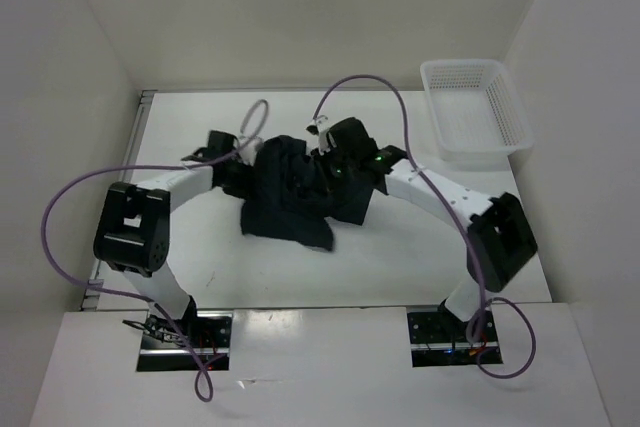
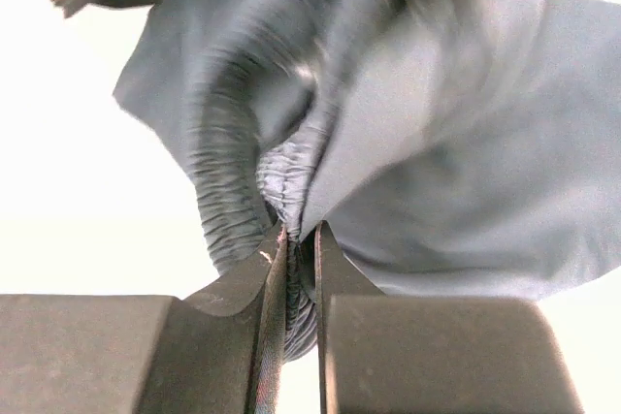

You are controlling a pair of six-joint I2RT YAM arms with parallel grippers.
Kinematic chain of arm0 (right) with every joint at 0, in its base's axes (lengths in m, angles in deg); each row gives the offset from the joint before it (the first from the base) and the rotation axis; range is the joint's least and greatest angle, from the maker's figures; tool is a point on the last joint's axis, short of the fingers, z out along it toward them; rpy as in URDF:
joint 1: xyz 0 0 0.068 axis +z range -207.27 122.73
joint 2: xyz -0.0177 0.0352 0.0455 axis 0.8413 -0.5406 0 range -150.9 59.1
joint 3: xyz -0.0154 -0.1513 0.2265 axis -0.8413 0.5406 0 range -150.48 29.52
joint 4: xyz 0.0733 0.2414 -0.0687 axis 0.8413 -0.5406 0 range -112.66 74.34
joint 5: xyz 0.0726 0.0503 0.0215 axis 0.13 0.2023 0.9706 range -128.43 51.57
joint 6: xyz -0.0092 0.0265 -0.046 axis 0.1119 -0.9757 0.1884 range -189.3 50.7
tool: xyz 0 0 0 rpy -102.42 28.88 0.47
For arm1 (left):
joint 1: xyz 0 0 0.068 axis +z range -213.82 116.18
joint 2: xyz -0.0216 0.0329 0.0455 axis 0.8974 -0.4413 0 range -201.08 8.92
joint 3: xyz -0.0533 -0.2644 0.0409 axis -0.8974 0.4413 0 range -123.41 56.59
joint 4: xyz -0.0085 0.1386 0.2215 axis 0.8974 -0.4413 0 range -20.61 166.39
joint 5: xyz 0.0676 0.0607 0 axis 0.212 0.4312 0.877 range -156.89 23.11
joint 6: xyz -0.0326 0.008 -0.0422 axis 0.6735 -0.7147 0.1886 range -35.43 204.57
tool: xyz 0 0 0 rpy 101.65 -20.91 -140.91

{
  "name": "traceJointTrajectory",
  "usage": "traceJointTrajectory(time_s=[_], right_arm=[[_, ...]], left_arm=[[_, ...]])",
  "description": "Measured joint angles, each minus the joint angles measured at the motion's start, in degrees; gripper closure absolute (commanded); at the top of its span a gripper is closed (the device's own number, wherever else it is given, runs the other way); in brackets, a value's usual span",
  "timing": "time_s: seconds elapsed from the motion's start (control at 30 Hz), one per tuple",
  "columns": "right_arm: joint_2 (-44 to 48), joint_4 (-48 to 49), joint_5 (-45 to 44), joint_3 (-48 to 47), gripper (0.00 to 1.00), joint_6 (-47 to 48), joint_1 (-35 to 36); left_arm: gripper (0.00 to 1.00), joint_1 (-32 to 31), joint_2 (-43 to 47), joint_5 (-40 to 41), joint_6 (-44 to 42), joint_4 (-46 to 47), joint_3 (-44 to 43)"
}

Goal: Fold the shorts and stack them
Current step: Move the shorts to the center of the board, then flatten the shorts out

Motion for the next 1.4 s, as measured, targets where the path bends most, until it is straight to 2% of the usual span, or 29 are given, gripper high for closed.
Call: traceJointTrajectory(time_s=[0.1,0.13,0.2,0.23,0.3,0.47,0.67,0.73,0.87,0.97,1.0,1.07,1.17,1.27,1.4], right_arm=[[8.0,1.2,6.8,-0.5,1.0,-0.2,-0.2],[10.4,2.3,8.4,-0.4,1.0,-0.9,-0.6],[14.9,5.7,11.1,0.0,1.0,-2.9,-1.8],[16.3,7.4,12.4,0.0,1.0,-4.3,-3.0],[17.6,10.9,12.7,-0.3,1.0,-7.3,-6.0],[7.9,13.5,8.2,-6.1,1.0,-16.3,-11.0],[-9.6,13.4,4.2,-14.3,1.0,-26.7,-16.7],[-11.8,12.7,3.3,-13.5,1.0,-29.0,-18.3],[-11.4,12.8,1.9,-9.5,1.0,-31.1,-20.5],[-10.4,12.7,0.7,-7.1,0.58,-31.7,-21.2],[-10.3,12.4,0.2,-6.8,0.38,-31.9,-21.2],[-10.3,12.0,-1.0,-6.5,0.31,-31.6,-21.2],[-8.9,10.9,-3.3,-5.2,0.27,-31.3,-21.4],[-4.7,10.3,-6.5,-1.2,0.27,-30.7,-21.7],[1.6,10.1,-9.5,3.0,0.27,-29.0,-21.8]], left_arm=[[1.0,12.3,-0.2,5.4,0.0,1.9,-6.5],[0.97,15.8,-0.3,7.0,0.0,3.1,-9.1],[0.63,20.2,-0.3,9.5,-0.2,5.9,-13.6],[0.47,20.9,-0.3,10.4,-0.1,6.9,-15.6],[0.28,20.1,-0.3,11.3,-0.1,9.0,-18.3],[0.15,13.4,-0.3,12.4,-0.2,9.0,-21.7],[0.17,2.9,1.2,14.6,-0.1,2.2,-22.2],[0.19,-1.0,3.5,14.9,0.0,-0.8,-21.2],[0.18,-12.2,12.1,14.3,-0.1,-8.0,-13.3],[0.13,-22.1,13.8,10.7,-0.2,-12.6,-7.8],[0.13,-24.4,12.7,9.4,-0.3,-13.3,-6.8],[0.12,-26.1,8.8,8.2,-0.2,-13.3,-5.9],[0.09,-26.0,0.8,8.1,-0.2,-11.0,-7.2],[0.07,-26.0,-4.7,8.1,0.0,-7.2,-7.9],[0.07,-27.2,-6.1,7.4,0.0,-5.0,-9.5]])
